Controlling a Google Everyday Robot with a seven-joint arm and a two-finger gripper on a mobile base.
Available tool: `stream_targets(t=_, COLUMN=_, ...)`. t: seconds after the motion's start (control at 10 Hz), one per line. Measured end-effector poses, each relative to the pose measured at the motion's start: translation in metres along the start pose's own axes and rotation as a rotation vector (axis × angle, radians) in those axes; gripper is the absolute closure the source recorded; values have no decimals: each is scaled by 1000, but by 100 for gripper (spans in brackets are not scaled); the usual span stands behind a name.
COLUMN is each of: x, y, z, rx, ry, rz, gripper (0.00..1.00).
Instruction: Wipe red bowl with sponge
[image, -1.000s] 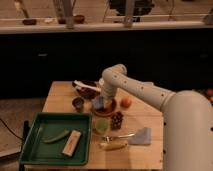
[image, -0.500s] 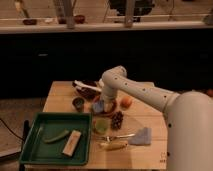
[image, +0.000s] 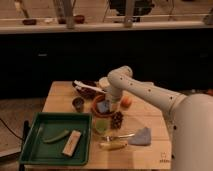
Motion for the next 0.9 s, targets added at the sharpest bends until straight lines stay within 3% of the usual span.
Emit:
stream_targets(t=0.5, x=18, y=-25, z=5, rx=52, ry=0, rz=50, gripper=100)
stream_targets(t=0.9, x=-1, y=-39, z=7, rx=78, ry=-43, rz=1, gripper=100)
